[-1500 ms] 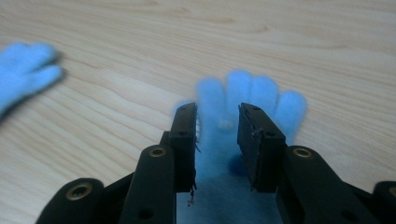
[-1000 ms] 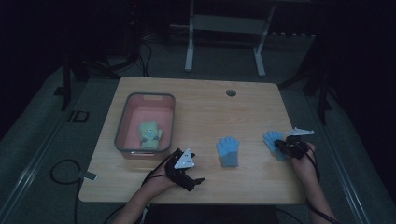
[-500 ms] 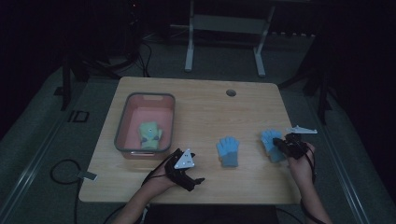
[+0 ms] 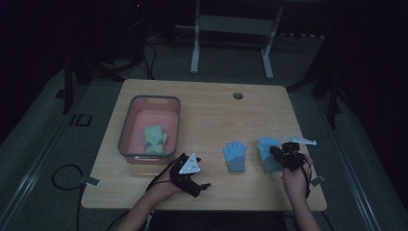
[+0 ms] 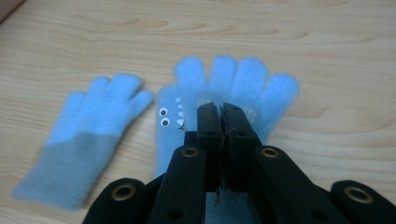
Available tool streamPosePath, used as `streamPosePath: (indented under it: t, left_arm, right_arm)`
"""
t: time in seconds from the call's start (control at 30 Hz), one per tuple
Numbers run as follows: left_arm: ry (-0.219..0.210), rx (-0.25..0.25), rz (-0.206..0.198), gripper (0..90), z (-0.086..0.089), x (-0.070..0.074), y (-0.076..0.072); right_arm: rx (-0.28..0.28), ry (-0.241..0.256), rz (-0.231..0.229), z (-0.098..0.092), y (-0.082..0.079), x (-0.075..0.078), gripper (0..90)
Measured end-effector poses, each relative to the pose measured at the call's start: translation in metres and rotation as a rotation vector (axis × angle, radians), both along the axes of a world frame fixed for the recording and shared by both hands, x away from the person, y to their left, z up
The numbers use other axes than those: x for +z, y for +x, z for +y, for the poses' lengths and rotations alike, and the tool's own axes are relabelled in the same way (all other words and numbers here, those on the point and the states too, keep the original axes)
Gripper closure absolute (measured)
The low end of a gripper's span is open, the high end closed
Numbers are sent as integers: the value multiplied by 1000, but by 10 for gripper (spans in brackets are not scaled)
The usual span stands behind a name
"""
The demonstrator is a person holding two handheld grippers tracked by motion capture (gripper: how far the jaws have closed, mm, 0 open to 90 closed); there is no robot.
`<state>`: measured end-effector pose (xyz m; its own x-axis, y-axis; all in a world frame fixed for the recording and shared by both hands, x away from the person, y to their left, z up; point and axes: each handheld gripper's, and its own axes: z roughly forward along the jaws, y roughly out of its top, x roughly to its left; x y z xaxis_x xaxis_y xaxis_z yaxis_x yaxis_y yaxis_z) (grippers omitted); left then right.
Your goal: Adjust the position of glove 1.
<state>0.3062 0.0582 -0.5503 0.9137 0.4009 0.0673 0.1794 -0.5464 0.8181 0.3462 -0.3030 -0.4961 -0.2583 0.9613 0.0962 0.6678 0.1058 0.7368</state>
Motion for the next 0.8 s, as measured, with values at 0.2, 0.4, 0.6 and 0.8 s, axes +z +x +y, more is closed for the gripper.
streamPosePath:
  t: [0.2,0.4,0.6,0.8]
  left_arm:
    - [1,2,-6,38,0,0,0]
    - [-1,4,-6,38,0,0,-1]
    - [-2,-1,-3,38,0,0,-1]
    - [1,-5,-3,39,0,0,-1]
  right_arm:
    - [-29,8,8,14,-2,-13,869]
    - [-78,17,26,20,3,-31,865]
    - [-93,1,58,17,7,-48,819]
    - [-51,-10,40,16,8,-41,673]
